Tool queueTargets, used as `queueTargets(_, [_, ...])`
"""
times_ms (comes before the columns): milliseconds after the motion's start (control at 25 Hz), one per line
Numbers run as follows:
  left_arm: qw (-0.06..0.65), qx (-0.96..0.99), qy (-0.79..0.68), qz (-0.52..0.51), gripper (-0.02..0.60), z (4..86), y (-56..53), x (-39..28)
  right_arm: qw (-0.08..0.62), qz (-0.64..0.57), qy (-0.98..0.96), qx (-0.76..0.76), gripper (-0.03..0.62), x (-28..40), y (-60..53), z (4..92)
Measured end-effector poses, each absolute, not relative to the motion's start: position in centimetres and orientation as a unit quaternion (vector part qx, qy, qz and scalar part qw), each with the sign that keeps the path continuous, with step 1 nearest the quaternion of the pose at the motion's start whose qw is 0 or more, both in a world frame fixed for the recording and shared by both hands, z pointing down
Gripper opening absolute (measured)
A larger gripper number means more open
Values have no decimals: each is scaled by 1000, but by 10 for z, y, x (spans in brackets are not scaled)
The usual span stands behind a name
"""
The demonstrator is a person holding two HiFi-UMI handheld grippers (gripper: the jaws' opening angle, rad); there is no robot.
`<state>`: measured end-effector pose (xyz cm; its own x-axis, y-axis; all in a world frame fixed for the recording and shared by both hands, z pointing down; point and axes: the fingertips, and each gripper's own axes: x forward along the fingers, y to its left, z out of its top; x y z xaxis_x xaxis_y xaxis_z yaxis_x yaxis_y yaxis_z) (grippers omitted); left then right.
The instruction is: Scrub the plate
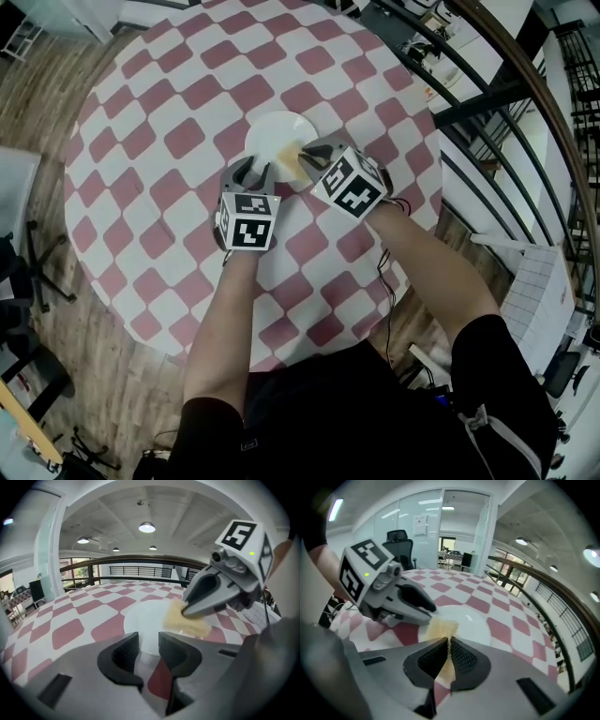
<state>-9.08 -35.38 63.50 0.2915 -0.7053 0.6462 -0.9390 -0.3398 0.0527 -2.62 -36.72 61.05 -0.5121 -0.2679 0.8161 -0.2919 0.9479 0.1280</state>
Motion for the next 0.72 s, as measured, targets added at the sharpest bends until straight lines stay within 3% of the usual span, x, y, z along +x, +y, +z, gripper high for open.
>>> queueTargets(200, [194, 772, -532, 290, 117, 633, -354, -90, 479, 16, -867, 137, 29, -36, -345, 635])
queueTargets(480, [193, 767, -544, 278, 84, 635, -358, -94, 491, 0, -852, 183, 29, -5, -394, 636])
queueTargets(720, [190, 770, -543, 276, 87, 633, -355, -90, 506, -35, -835, 214, 29, -32, -449, 634])
